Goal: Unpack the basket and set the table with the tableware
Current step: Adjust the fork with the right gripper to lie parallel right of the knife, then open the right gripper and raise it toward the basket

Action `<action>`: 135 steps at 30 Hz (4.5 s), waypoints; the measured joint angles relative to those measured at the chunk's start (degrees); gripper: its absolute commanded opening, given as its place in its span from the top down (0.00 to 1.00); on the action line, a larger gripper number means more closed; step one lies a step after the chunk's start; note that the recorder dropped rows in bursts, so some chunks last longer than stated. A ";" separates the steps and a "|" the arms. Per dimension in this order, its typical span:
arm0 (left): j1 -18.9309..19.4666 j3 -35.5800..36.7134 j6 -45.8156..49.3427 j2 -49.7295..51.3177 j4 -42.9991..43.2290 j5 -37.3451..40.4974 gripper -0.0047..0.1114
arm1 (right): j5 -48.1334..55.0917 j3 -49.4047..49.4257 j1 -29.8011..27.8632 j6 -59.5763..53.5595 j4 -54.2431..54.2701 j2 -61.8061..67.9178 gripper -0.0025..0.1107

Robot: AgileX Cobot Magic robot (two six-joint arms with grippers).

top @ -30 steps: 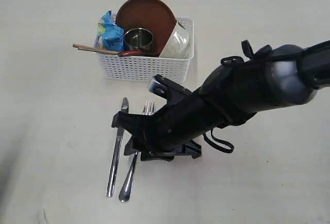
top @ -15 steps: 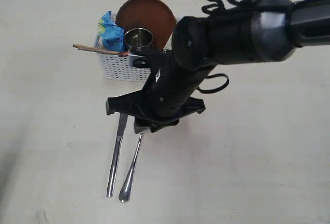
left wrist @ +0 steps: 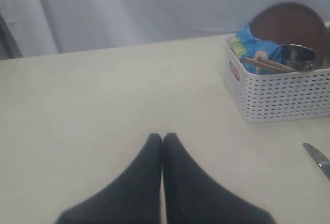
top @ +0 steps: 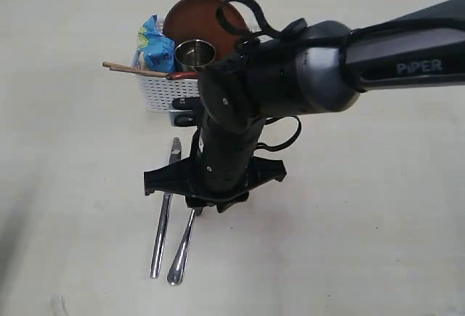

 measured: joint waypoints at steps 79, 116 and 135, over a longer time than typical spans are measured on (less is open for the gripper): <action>0.00 0.00 0.00 0.00 0.00 0.00 0.96 | -0.90 -7.10 0.00 -0.32 -1.89 6.36 0.98; 0.00 0.00 0.00 0.00 0.00 0.00 0.96 | -5.56 -7.10 0.00 4.23 2.77 6.68 0.67; 0.00 0.00 0.00 0.00 0.00 0.00 0.96 | 11.48 -20.41 -0.59 1.39 -13.09 0.88 0.63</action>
